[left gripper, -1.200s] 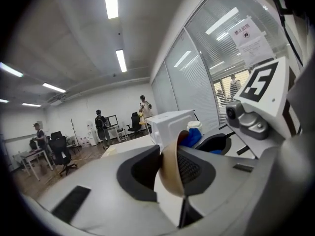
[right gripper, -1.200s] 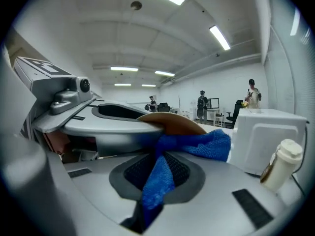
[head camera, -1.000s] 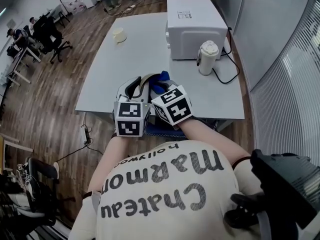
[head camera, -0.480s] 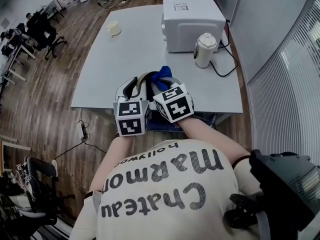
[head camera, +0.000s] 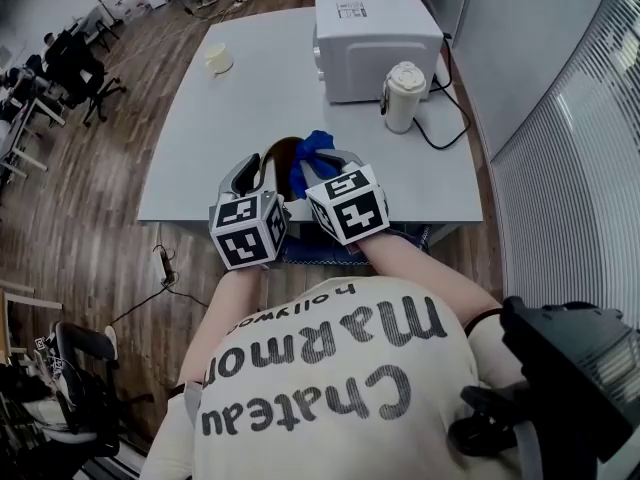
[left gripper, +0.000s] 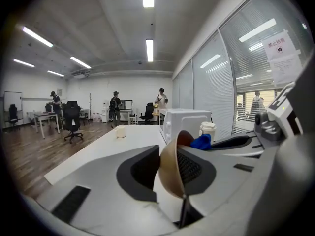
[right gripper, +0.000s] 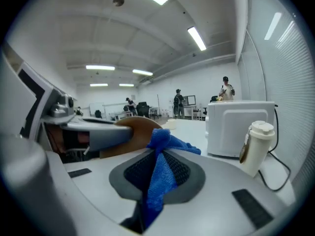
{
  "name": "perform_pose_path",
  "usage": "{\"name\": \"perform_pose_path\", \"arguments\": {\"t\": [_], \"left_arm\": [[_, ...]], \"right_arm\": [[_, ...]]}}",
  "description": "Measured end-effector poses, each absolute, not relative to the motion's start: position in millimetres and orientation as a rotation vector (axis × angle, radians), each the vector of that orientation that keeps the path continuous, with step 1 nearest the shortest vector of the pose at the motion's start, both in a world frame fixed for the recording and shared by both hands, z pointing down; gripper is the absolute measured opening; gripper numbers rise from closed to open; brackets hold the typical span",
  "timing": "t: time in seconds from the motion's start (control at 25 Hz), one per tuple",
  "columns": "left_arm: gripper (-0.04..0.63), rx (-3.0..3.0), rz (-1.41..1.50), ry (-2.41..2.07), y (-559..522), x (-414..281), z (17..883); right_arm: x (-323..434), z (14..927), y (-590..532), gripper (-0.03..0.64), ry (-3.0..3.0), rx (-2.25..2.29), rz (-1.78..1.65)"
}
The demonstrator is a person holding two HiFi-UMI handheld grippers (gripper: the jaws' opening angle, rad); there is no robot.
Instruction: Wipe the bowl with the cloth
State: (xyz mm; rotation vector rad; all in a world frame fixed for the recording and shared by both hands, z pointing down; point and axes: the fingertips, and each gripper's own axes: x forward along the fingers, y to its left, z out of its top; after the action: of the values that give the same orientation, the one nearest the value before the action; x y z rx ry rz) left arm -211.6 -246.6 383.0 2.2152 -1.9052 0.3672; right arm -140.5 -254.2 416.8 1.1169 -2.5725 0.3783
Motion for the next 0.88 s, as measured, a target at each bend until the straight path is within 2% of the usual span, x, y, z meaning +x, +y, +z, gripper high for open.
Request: {"name": "perform_pose_path", "arguments": {"t": [0.16,0.4,0.72,0.88], "left_arm": [[0.067,2.226,0.322,-1.89,-249,-209,377],[0.067,2.254,0.249,-1.852,-249,-211,368],[0.074,2.41,0.36,-1.785,-243,-200,358],[0.078,2.432,0.461,-1.805,-247,-206,358]], "right_arm": [[-160,395,-244,0.038,-2.72,0.973,0.417],[-182,403,-229,0.038,-2.656,0.766,0.191],[-200,397,-227,0.038,-2.655,0.789,-0.056],[-215,406,-224,0.038,-2.686,0.676,0.025]]}}
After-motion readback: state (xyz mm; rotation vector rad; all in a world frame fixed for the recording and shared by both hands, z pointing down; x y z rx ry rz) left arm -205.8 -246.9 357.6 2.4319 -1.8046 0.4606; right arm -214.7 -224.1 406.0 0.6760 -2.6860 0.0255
